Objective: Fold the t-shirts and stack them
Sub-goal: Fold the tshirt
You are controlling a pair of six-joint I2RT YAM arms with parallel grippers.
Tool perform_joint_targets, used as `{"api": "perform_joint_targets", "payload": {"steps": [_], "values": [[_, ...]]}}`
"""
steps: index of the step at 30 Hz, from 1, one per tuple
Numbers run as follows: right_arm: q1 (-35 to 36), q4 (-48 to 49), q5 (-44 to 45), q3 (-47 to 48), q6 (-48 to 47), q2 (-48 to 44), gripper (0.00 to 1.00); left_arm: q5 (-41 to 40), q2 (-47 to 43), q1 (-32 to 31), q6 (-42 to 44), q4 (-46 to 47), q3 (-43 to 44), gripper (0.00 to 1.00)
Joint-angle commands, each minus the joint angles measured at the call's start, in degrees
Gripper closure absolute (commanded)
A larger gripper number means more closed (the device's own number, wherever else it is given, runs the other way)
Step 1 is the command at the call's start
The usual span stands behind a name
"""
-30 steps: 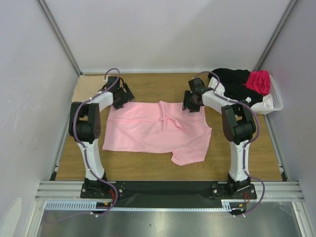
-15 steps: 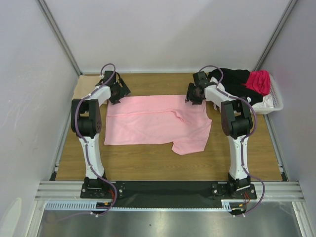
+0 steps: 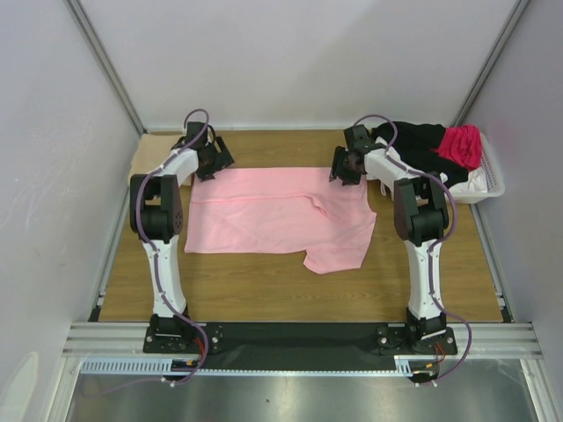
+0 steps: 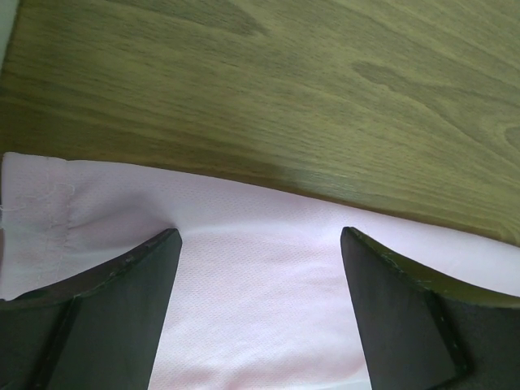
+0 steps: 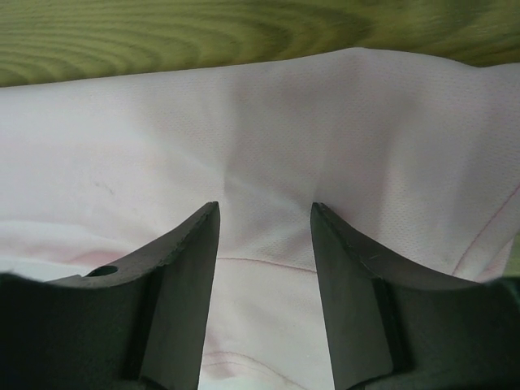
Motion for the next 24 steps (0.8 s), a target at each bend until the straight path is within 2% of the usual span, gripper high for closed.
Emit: {"api": "perform_joint_targets", "payload": {"steps": [1, 5, 8, 11, 12, 14, 17, 18, 19, 23, 24], "values": [[-0.15, -0.91, -3.63, 2.92, -1.58, -2.26, 0.45, 1.15, -3.07, -0.07, 4.28, -1.89, 2.62, 0.14], [1.17, 1.20, -6.38, 4.50, -3.07, -7.71, 0.38, 1.25, -10.53, -0.86, 7.26, -3.73, 3.06, 0.11], [1.70, 1.20, -7.25, 5.21, -3.95, -11.93, 0.26, -0.42, -17.90, -1.30, 8.94, -6.19, 1.84, 0.09], [1.79, 0.68, -8.66, 3.19, -3.95, -17.72, 0.19, -3.58, -24.34, -1.39, 10.26, -8.13, -2.46, 0.07], [1.79, 0.76, -8.58, 2.05, -3.78, -19.48, 0.16, -4.03, -28.97, -1.39, 10.35, -9.09, -5.61, 0.07], [1.79, 1.64, -8.05, -3.91, -3.51, -25.81, 0.14, -7.10, -33.65, -1.39, 9.92, -9.62, -9.75, 0.05], [1.26, 2.34, -5.50, -15.50, -1.67, -35.12, 0.09, -9.64, -43.93, -1.21, 7.03, -9.89, -19.85, 0.02], [0.91, 2.43, -5.67, -18.58, -0.97, -37.58, 0.08, -9.92, -48.48, -1.04, 5.97, -9.63, -25.62, 0.01], [0.39, 2.69, -6.02, -25.05, 0.69, -41.87, 0.08, -9.83, -51.05, -0.60, 5.00, -9.10, -28.55, 0.00], [-1.55, 0.94, -5.68, -37.99, 3.95, -51.10, 0.08, -8.96, -59.76, -0.16, -0.27, -7.09, -40.51, 0.00], [-1.99, 0.77, -4.98, -40.38, 4.31, -52.27, 0.08, -6.43, -61.35, -0.16, -0.72, -5.86, -44.71, 0.01]]}}
